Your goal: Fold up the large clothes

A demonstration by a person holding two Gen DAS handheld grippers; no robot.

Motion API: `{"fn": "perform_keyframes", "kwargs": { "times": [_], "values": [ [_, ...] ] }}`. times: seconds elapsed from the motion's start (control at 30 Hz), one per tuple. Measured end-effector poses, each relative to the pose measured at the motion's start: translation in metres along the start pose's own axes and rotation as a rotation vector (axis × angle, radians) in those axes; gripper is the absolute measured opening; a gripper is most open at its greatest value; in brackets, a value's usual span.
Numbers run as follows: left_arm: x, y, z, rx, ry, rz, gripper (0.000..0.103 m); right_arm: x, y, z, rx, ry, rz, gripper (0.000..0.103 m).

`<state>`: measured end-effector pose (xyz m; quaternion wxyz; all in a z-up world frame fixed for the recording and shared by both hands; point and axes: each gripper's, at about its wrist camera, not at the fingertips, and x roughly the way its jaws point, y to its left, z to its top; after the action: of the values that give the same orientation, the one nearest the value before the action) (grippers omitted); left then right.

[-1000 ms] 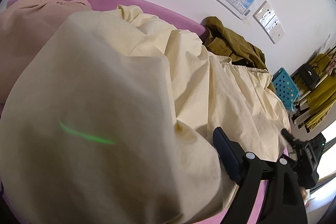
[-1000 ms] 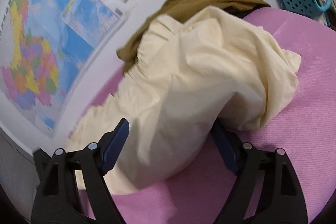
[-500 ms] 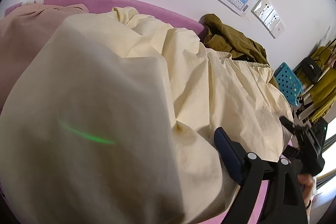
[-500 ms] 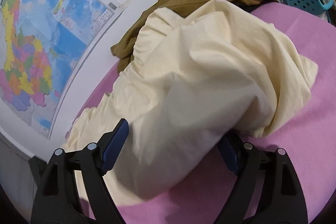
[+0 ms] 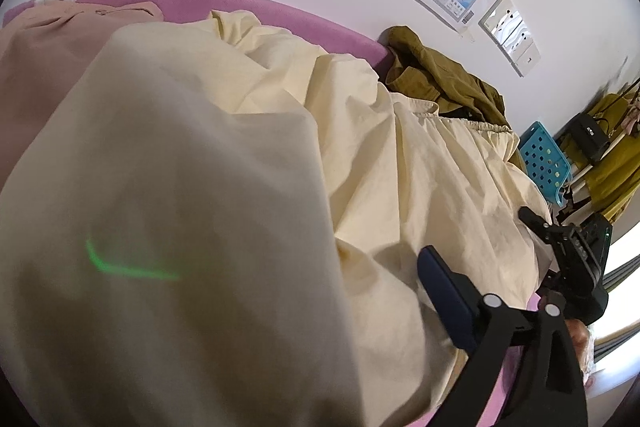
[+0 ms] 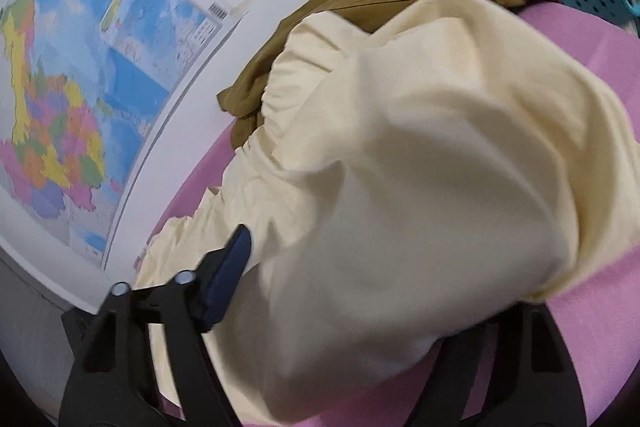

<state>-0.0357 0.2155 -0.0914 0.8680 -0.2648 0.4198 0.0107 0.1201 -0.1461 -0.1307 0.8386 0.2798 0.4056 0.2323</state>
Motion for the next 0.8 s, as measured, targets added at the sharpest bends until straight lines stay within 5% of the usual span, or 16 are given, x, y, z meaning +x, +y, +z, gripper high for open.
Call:
{"fn": "perform_keyframes", "kwargs": {
  "times": [0.03,0.1,0.4,0.6,0.8],
  "values": [
    [0.001,-0.001,0.000,0.001,0.002,0.010,0.094,0.002,-0.003,0.000,0.001,0.004,0.002,0.046],
    [0.002,-0.003,0.001,0.005,0.000,0.025,0.094,0.002,-0.009,0.002,0.007,0.017,0.020,0.036],
    [0.007,-0.009,0.004,0.011,-0.004,0.106,0.084,0.012,-0.010,0.008,-0.011,0.079,0.094,0.047],
    [0.008,-0.009,0.007,-0.011,0.018,0.118,0.083,0.015,-0.009,0.008,-0.032,0.087,0.103,0.027],
    [0.008,-0.009,0.006,-0.002,0.008,0.135,0.076,0.018,-0.015,0.009,0.014,0.113,0.138,0.032]
  ]
}}
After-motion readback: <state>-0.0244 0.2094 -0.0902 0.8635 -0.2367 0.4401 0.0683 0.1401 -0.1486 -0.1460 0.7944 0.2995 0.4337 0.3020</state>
